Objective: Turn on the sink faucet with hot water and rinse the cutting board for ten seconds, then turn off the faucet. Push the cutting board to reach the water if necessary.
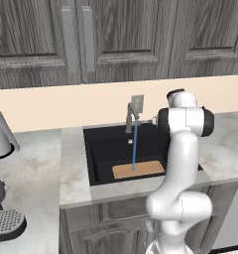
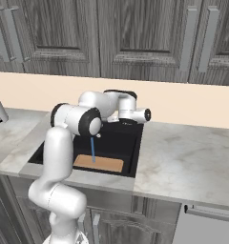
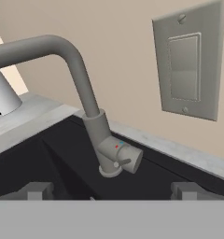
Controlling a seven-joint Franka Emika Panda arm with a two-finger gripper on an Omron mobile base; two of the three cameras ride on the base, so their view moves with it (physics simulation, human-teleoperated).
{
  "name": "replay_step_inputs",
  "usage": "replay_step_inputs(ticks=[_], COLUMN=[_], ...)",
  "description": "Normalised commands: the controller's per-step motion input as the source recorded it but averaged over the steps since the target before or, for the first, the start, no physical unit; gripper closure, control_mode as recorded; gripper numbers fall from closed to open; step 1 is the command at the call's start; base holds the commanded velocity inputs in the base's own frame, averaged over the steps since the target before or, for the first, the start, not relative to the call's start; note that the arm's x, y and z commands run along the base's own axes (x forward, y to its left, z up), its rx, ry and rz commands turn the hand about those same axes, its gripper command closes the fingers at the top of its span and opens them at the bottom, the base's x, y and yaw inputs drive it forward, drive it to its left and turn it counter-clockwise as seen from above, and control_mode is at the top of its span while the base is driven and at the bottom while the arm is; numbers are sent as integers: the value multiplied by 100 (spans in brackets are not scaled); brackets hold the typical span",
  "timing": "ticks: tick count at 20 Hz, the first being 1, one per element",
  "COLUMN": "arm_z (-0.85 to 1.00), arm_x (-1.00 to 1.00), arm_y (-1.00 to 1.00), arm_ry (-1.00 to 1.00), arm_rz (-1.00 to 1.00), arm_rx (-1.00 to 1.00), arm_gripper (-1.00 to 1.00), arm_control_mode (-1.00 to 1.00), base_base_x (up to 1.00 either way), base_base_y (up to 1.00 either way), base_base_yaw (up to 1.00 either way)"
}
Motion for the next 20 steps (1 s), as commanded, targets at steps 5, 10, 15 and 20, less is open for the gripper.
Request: replay_step_inputs(ticks=[5,10,15,20], arm_z=[0,0,0,0], arm_x=[0,0,0,0], arm_y=[0,0,0,0], arm_ry=[0,0,0,0], arm_rz=[0,0,0,0], arm_rx=[0,0,0,0], arm_gripper=[-100,-100,-100,-100], arm_control_mode=[-100,-100,-100,-100], base_base_x=[0,0,0,0], base_base_y=[0,0,0,0], base_base_yaw=[0,0,0,0])
